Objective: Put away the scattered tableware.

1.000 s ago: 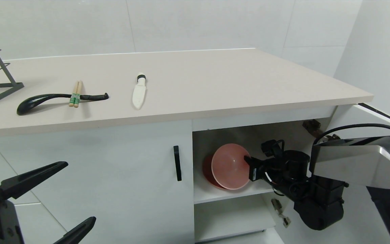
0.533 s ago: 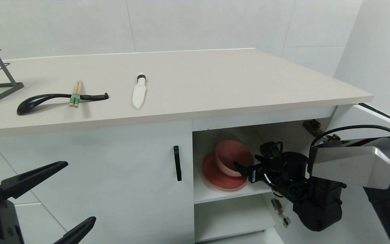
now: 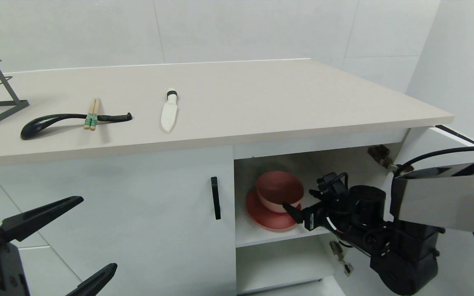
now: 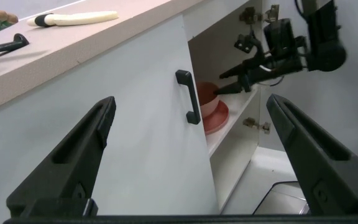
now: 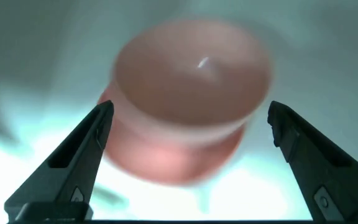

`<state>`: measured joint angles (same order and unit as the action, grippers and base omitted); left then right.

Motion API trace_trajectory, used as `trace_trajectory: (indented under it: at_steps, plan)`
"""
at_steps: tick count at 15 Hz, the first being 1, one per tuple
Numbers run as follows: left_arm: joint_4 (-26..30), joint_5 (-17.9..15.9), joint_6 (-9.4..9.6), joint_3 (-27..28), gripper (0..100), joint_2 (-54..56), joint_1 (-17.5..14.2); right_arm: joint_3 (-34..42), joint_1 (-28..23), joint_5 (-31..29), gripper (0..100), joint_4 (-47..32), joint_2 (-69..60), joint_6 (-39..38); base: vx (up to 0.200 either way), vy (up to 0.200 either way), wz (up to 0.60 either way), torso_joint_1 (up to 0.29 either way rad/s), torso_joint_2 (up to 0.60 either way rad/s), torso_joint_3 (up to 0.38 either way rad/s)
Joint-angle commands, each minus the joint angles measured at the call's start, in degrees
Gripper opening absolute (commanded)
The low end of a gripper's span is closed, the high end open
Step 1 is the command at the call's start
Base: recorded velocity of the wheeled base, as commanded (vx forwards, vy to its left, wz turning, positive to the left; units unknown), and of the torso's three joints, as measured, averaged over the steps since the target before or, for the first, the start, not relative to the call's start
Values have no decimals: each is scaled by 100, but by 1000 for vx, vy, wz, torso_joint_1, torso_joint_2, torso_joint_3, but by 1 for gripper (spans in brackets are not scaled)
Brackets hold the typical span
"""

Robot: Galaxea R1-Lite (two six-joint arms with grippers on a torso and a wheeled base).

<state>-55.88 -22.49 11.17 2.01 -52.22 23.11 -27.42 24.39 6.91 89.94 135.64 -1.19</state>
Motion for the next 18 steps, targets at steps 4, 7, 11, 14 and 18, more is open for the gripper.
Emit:
trace_trajectory:
  at_steps: [4, 7, 11, 14, 18]
  plan:
    - [-10, -45, 26, 1, 100, -16, 70, 1836, 426, -6, 100, 6, -1840, 471, 0, 0, 0, 0, 0, 0]
    - [-10, -291, 26, -25, 100, 2, 70, 2645, 417, 3, 100, 6, -3018, 471, 0, 0, 0, 0, 0, 0]
    - [-54, -300, 8, -8, 100, 63, 53, 2742, 241, -14, 100, -12, -3853, 462, 0, 0, 0, 0, 0, 0]
    - [-54, -273, 0, -25, 100, 107, -70, 2742, 92, -14, 100, -1084, -5241, 418, 0, 0, 0, 0, 0, 0]
    - [7, -256, -27, -166, 100, 406, -861, 2742, -286, -14, 100, -3106, -7228, 392, 0, 0, 0, 0, 0, 0]
